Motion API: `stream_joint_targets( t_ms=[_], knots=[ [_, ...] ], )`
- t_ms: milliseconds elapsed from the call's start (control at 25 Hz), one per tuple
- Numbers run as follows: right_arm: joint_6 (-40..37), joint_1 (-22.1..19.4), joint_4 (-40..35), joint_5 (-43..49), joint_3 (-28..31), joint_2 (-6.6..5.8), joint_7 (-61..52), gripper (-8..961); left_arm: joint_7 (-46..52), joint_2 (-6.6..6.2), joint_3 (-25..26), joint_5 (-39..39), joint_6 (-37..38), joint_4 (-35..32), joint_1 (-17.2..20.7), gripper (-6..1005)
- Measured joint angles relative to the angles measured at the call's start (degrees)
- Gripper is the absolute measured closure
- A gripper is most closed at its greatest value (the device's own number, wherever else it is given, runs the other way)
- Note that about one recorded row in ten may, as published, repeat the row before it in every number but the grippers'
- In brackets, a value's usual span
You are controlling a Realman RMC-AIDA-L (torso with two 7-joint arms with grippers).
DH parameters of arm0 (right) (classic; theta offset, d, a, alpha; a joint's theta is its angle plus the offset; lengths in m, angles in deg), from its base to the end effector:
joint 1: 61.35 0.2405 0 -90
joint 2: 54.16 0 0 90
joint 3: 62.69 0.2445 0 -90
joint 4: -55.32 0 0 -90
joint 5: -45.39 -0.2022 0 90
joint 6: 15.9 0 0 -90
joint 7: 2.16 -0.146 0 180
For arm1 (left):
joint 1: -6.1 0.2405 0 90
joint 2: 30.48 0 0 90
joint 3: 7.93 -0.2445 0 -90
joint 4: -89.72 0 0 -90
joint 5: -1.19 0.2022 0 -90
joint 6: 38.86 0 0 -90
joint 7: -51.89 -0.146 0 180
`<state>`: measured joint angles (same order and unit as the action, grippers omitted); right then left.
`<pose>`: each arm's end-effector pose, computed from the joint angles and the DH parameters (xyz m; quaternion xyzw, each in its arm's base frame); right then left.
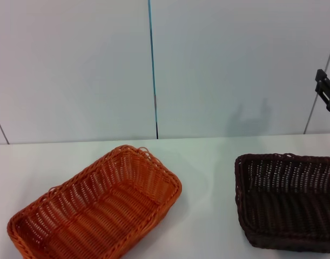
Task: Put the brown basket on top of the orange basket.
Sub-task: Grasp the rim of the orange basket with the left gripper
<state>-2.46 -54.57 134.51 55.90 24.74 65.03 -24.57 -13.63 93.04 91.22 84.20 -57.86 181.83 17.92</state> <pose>0.1885 0.3686 0.0869 -0.1891 -0.7014 -0.6154 0.3057 -0.2589 0.2962 0.1218 -0.6163 -0.4124 -0.3451 0.5753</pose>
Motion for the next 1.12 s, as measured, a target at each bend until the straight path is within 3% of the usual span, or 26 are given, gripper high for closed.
stream_joint_targets(
  t_ms=[160,400,520,680,720,960,1120],
  knots=[
    [0.0,-0.1,-0.4,0.0,-0.1,0.07,0.0,390,10.8,-0.25,10.7,8.4,-14.5,-4.1,-5.8,189],
    [-0.1,0.8,-2.0,0.0,-0.2,0.15,0.0,391,36.8,0.04,21.9,41.0,-31.4,-3.0,-15.9,203],
    [-0.3,1.8,-3.2,0.0,-0.2,0.17,0.0,392,46.3,-0.01,25.5,53.9,-38.3,-0.3,-19.3,202],
    [-0.4,2.2,-3.6,0.0,-0.3,0.17,0.0,392,51.7,-0.16,26.2,62.4,-43.8,3.8,-20.7,203],
    [-0.5,2.5,-3.8,0.0,-0.3,0.17,0.0,392,54.2,-0.56,26.2,68.2,-49.6,6.0,-22.4,205],
    [-0.6,3.3,-4.7,-0.3,-0.3,0.09,-0.3,392,56.9,-2.34,26.9,75.8,-62.5,5.4,-28.2,218],
    [-2.1,4.0,-5.0,-0.3,-0.3,0.08,-0.4,391,57.1,-2.33,28.4,76.2,-68.2,4.3,-31.0,227]
  ],
)
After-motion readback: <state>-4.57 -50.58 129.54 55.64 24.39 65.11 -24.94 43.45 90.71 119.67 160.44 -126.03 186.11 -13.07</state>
